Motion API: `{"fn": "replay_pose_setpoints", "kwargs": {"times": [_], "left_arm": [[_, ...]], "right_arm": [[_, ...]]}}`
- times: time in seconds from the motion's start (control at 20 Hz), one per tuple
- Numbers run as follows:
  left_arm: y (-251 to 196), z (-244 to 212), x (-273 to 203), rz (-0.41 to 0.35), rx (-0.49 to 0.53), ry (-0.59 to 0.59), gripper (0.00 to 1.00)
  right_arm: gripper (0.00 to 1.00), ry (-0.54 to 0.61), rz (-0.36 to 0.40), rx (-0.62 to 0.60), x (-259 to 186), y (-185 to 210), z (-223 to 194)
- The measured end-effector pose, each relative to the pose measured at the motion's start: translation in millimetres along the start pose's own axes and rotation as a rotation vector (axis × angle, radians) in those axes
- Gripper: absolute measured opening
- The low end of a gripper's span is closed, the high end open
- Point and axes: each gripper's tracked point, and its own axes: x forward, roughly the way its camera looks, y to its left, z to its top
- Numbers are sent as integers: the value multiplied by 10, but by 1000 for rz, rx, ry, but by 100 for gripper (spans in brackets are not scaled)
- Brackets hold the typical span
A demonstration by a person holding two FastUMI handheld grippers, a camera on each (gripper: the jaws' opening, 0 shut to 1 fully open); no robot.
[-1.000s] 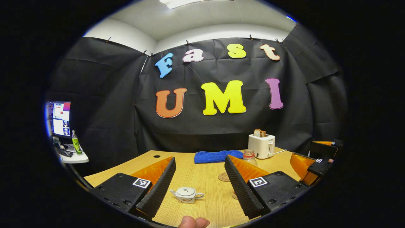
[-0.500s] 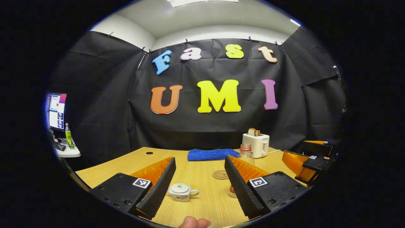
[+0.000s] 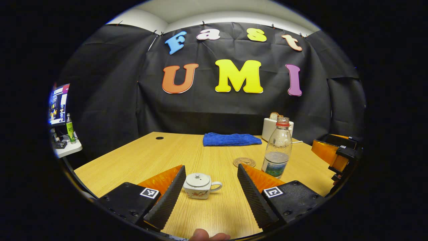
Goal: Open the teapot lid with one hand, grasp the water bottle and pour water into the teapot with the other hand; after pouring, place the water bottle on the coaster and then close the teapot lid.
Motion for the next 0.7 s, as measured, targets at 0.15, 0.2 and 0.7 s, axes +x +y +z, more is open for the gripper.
{"fn": "replay_pose_setpoints", "kwargs": {"times": [0.15, 0.2, 0.7], "left_arm": [[37, -47, 203, -8, 15, 41, 92], [59, -78, 256, -9, 21, 57, 90], [284, -368, 536, 35, 23, 205, 60]], "right_arm": [[96, 17, -5, 4, 90, -30, -48], [96, 19, -8, 3, 106, -44, -55], [96, 42, -18, -5, 258, -70, -141]]}}
